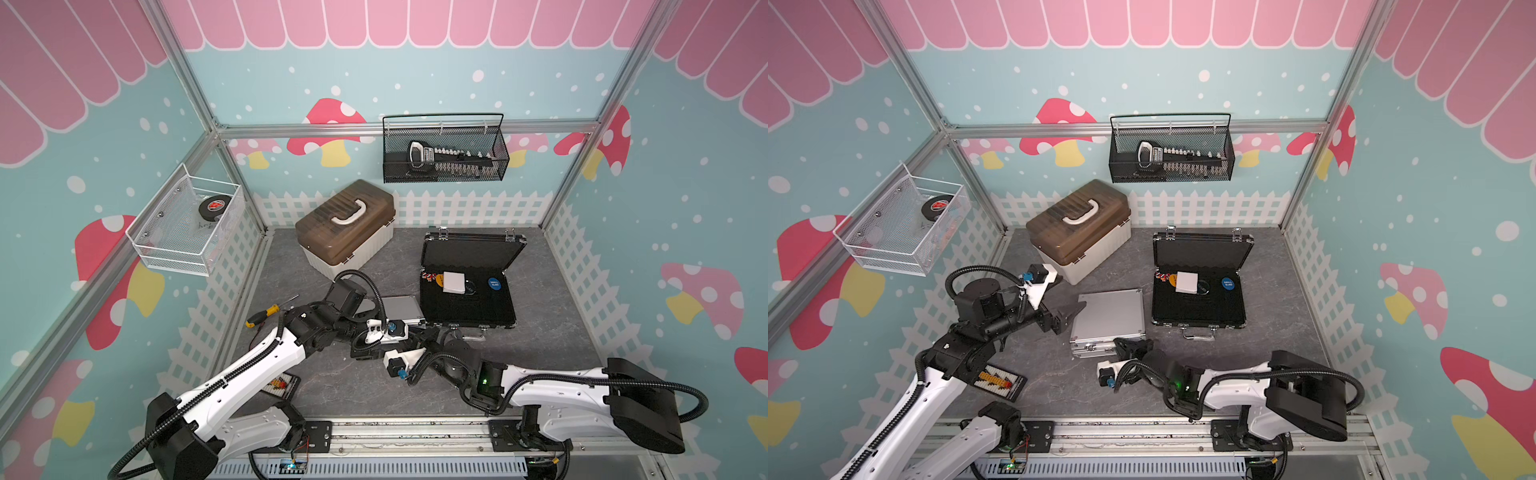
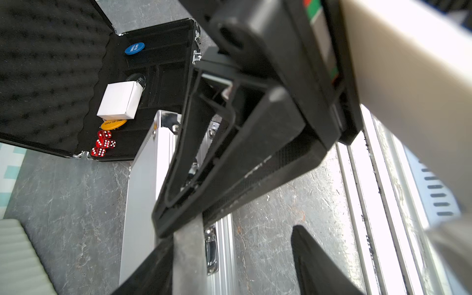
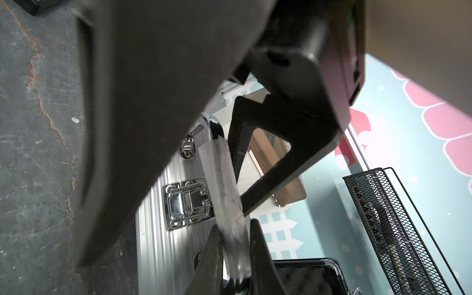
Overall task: Open the poker set cases
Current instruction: Open the fastener on the poker set case.
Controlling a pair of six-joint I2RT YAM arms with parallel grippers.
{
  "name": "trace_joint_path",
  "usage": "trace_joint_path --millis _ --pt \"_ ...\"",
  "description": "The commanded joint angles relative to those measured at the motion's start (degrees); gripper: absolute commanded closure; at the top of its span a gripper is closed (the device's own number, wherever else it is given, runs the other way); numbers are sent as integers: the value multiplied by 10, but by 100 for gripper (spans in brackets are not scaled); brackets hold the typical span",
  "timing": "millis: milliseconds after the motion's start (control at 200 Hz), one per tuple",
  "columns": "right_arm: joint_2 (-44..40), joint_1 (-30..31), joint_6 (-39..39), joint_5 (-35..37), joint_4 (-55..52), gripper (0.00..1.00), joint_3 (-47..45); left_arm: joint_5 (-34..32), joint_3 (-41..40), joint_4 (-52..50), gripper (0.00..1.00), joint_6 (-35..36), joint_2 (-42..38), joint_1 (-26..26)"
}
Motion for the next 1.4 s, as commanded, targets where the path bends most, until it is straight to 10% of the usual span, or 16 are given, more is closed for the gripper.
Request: trace_joint_path --millis 0,395,1396 --pt "-7 -3 11 32 106 100 34 41 15 -71 35 -7 3 -2" --pt "-7 -2 14 29 108 100 33 -25 -37 87 25 -47 -73 32" --pt "-5 -1 14 32 107 100 48 -58 -2 -26 30 -26 18 3"
